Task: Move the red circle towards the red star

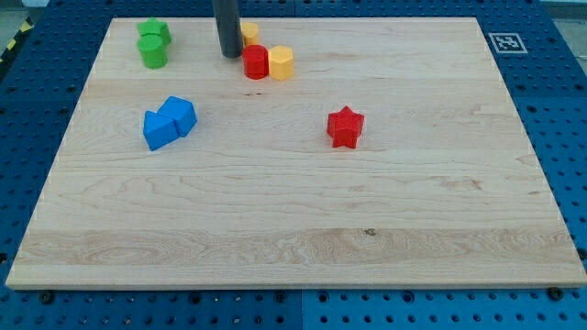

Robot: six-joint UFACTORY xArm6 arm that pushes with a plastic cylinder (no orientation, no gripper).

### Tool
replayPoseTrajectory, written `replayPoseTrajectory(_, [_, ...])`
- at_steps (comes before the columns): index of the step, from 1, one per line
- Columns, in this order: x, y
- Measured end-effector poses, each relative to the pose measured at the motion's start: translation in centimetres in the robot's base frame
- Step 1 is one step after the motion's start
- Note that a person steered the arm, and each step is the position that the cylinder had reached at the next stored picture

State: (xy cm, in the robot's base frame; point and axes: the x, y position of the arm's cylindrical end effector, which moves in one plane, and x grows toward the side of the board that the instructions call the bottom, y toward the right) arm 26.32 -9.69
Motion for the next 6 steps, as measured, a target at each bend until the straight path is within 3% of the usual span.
replayPoseTrajectory(1, [0.1, 2.5])
replayPoseTrajectory(5, [5.4, 1.6])
replayPoseTrajectory(6, [8.3, 2.6])
